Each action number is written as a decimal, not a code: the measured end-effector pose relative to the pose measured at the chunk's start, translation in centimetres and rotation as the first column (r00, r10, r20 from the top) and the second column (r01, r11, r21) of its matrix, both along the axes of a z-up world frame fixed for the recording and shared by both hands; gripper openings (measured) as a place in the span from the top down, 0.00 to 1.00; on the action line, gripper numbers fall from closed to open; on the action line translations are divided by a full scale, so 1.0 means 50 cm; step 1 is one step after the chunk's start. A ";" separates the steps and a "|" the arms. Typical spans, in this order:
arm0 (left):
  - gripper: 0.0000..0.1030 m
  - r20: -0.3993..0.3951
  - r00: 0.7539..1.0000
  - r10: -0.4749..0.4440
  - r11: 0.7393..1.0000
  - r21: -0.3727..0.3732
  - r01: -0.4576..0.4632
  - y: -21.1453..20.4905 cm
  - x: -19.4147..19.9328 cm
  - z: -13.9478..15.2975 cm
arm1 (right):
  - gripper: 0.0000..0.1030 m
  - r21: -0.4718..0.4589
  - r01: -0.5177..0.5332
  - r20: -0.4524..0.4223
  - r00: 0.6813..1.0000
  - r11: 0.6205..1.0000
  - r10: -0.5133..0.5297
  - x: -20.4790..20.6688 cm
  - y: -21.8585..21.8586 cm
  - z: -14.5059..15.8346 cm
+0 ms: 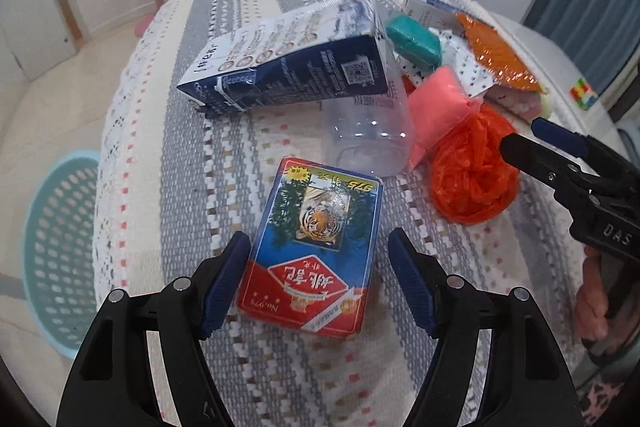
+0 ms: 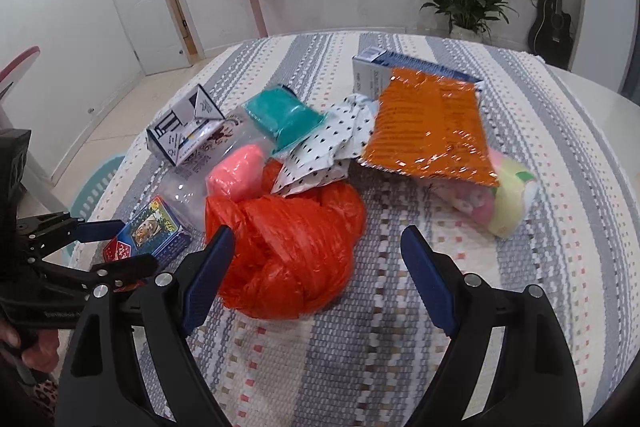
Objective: Collect trash
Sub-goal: 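Grasp the red-white snack box with the left tool while the right tool grasps the orange plastic bag, then carry the box and bag over the blue basket and open both tools, then grasp the white milk carton with the left tool while the right tool grasps the plastic bottle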
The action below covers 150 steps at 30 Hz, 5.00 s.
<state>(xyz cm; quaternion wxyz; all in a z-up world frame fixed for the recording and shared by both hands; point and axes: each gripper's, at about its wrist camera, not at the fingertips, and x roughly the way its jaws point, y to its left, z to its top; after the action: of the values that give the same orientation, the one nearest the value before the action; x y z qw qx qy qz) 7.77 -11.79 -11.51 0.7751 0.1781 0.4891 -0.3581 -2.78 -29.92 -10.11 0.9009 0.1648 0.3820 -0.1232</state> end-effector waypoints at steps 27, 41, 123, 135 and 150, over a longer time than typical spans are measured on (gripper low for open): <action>0.42 0.063 0.987 0.150 0.919 -0.376 -0.116 0.138 0.019 0.159 | 0.74 -0.017 -0.215 0.156 0.964 0.976 0.215 -0.069 0.067 0.118; 0.42 0.053 0.880 0.471 0.755 -0.540 -0.371 0.369 0.113 0.252 | 0.74 -0.160 -0.320 0.321 0.878 0.934 0.356 0.055 0.206 0.289; 0.24 0.133 0.958 0.254 0.944 -0.248 -0.216 -0.047 0.060 0.117 | 0.33 0.026 0.007 0.182 0.983 1.000 -0.012 0.016 -0.062 0.144; 0.49 0.140 0.971 0.195 0.974 -0.145 -0.175 0.042 0.068 0.097 | 0.33 0.033 -0.034 0.158 0.987 0.999 0.028 0.024 -0.036 0.118; 0.23 -0.157 0.923 0.353 0.894 -0.236 -0.382 0.096 0.174 0.071 | 0.33 -0.012 -0.106 0.131 0.986 0.994 0.107 0.032 0.033 0.106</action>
<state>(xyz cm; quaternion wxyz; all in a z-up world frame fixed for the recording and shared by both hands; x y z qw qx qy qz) 16.47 -6.97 -7.96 0.8173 -0.0414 0.5041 -0.2759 -1.16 -28.26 -4.80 0.9298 0.1498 0.3298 -0.0647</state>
